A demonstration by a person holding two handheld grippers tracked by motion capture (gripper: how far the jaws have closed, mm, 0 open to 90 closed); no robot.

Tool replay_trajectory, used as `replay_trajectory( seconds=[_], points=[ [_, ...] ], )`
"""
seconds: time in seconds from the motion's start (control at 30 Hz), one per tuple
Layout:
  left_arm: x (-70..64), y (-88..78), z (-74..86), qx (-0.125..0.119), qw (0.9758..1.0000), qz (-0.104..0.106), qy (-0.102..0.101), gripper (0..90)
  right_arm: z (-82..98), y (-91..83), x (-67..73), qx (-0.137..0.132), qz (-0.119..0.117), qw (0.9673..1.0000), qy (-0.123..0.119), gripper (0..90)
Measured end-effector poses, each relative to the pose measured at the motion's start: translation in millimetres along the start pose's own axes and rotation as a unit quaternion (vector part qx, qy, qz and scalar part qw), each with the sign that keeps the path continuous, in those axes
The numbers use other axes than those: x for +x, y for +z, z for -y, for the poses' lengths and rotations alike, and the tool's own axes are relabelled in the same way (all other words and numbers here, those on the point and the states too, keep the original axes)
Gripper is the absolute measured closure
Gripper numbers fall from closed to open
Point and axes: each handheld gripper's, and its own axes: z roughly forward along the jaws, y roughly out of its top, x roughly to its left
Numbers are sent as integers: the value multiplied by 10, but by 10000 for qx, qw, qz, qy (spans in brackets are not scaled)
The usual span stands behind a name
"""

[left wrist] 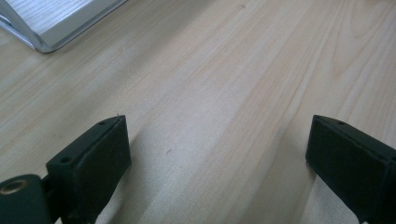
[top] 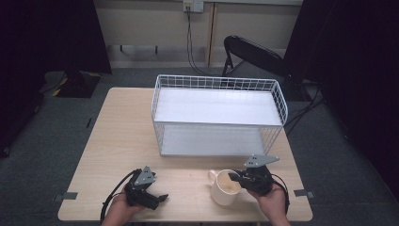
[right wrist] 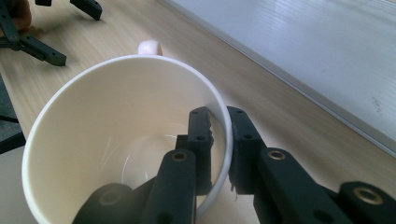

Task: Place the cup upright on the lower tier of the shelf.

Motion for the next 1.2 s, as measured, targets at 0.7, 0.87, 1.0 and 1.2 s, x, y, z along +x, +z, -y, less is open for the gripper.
replay_trajectory(
  seconds=[0.7,0.87,1.0,1.2],
  points=[
    [0,0,0,0,10000,1,-2,60,-38,-113,-63,-194,120,9996,184,818],
    [0,1,0,3,10000,-5,-8,58,-23,-127,-84,-208,113,9994,263,818],
    [2,6,-2,26,10000,-30,-52,41,-29,-141,-103,-192,157,9993,276,818],
    [4,9,-4,50,9999,-64,-75,23,-35,-168,-130,-191,211,9992,284,818]
  ],
)
